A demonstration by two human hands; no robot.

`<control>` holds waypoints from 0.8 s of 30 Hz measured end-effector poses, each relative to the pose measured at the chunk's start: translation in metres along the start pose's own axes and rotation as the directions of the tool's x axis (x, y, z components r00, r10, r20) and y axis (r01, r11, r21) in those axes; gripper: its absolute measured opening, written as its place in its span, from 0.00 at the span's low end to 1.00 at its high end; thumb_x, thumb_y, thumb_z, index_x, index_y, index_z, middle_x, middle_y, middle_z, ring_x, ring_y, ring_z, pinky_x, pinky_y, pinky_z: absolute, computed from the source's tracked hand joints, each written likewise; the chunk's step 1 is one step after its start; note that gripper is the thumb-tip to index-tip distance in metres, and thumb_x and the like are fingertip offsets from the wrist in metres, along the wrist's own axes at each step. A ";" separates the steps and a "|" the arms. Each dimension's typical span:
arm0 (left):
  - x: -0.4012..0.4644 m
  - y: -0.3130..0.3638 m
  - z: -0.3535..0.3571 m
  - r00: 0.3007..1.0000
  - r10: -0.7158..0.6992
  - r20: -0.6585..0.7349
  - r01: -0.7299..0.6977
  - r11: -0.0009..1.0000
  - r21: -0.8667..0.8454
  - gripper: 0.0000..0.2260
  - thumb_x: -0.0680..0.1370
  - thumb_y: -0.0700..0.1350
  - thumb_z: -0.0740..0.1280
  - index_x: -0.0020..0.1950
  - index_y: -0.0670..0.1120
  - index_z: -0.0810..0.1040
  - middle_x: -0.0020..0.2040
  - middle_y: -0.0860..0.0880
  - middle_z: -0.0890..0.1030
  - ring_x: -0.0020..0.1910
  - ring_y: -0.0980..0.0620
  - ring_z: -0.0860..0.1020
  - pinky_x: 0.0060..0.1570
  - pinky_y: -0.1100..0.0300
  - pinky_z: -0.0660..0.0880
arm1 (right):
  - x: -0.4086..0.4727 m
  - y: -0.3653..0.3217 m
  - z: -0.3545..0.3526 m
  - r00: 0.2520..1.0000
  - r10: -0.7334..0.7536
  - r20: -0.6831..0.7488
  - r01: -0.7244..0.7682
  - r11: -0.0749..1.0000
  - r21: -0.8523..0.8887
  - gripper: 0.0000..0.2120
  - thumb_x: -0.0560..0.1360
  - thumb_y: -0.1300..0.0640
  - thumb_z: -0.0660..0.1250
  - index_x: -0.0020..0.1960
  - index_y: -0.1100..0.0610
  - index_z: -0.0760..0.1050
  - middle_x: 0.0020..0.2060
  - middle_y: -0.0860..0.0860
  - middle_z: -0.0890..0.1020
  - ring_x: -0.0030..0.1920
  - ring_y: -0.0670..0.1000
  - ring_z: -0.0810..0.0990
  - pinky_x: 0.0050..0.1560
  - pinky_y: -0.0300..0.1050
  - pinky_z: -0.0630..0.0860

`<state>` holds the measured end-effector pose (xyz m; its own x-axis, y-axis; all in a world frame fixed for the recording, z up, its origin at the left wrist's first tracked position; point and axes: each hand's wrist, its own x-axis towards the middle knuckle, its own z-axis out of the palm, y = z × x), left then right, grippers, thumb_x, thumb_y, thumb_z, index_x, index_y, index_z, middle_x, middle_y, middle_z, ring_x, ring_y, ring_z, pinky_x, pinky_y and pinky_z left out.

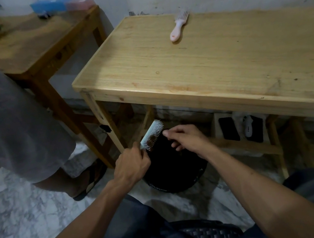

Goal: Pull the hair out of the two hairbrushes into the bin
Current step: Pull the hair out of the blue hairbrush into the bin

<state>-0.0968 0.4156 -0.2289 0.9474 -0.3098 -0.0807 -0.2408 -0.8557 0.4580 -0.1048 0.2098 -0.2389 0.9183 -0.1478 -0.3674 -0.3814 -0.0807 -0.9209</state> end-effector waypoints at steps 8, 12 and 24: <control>0.001 0.003 -0.003 0.998 -0.057 -0.039 0.057 0.998 0.007 0.08 0.82 0.49 0.58 0.51 0.45 0.71 0.38 0.47 0.78 0.33 0.48 0.76 0.31 0.55 0.66 | 0.009 -0.005 0.007 0.991 -0.042 -0.128 0.043 0.999 0.008 0.04 0.76 0.56 0.72 0.42 0.54 0.83 0.33 0.49 0.81 0.31 0.44 0.76 0.32 0.36 0.73; 0.003 -0.003 -0.006 0.993 -0.100 -0.061 0.098 0.995 -0.025 0.08 0.81 0.48 0.59 0.50 0.45 0.72 0.38 0.46 0.79 0.33 0.48 0.76 0.29 0.56 0.64 | 0.012 0.003 -0.008 0.974 0.029 -0.223 -0.032 0.999 -0.010 0.07 0.76 0.53 0.71 0.41 0.55 0.82 0.32 0.50 0.81 0.32 0.47 0.78 0.35 0.41 0.75; 0.008 0.002 -0.007 0.980 -0.179 -0.088 0.168 0.979 -0.114 0.09 0.81 0.48 0.57 0.49 0.44 0.73 0.39 0.46 0.78 0.35 0.47 0.76 0.33 0.55 0.67 | 0.019 0.017 -0.023 0.913 0.146 -0.381 -0.218 0.964 -0.153 0.06 0.73 0.50 0.66 0.40 0.51 0.77 0.45 0.57 0.86 0.47 0.58 0.85 0.53 0.57 0.83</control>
<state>-0.0877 0.4145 -0.2229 0.9900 -0.1142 -0.0831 -0.0522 -0.8427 0.5358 -0.0966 0.1833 -0.2585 0.7420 -0.5227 -0.4198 -0.5840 -0.1965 -0.7876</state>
